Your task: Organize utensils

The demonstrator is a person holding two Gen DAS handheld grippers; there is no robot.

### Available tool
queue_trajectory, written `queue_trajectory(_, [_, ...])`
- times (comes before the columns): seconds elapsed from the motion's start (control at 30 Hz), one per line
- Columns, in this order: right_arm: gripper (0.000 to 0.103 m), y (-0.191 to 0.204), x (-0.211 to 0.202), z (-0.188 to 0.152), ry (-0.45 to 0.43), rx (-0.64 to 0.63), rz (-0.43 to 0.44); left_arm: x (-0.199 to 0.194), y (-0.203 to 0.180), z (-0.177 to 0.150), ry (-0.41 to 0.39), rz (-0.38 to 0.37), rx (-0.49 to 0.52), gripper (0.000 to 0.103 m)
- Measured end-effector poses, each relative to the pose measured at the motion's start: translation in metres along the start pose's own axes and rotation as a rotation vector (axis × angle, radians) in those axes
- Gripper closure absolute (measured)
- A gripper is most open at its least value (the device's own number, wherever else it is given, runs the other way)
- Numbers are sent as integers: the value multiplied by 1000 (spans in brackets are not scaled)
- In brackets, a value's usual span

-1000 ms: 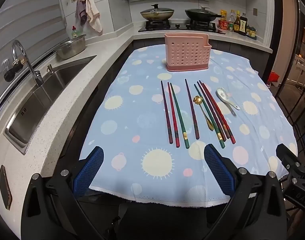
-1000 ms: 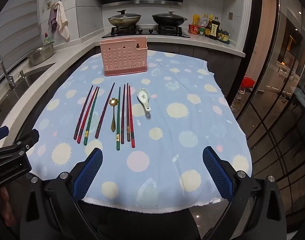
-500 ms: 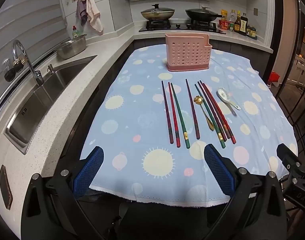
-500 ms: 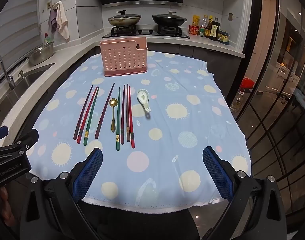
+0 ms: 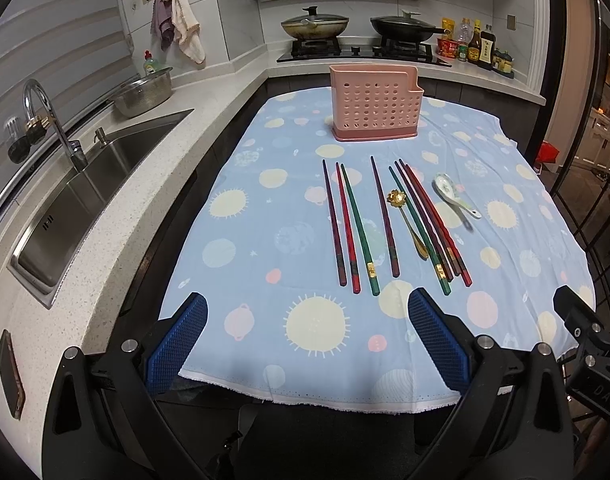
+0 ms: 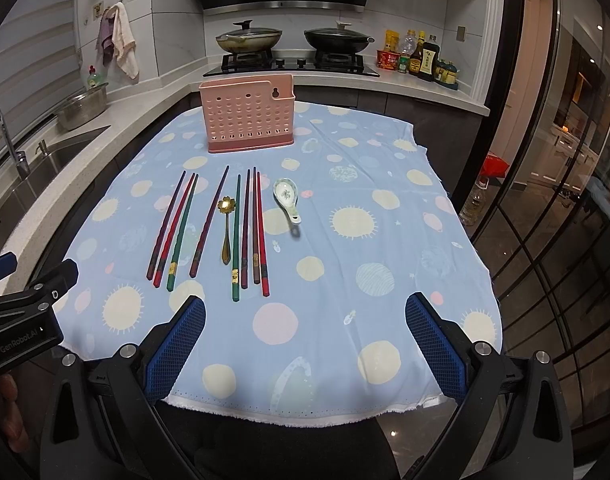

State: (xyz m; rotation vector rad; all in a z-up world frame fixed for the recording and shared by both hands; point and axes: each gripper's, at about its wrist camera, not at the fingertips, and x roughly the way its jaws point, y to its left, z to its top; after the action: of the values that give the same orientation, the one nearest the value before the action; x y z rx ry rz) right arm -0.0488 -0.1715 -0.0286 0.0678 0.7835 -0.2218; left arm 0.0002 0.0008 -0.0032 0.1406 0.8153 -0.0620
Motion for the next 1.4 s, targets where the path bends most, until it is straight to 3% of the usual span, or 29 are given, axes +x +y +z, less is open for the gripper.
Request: queue_trajectory(1.4, [7,1,-1,-1,-4,-3,-3,-10,-7,-1,-28,-23,46,7])
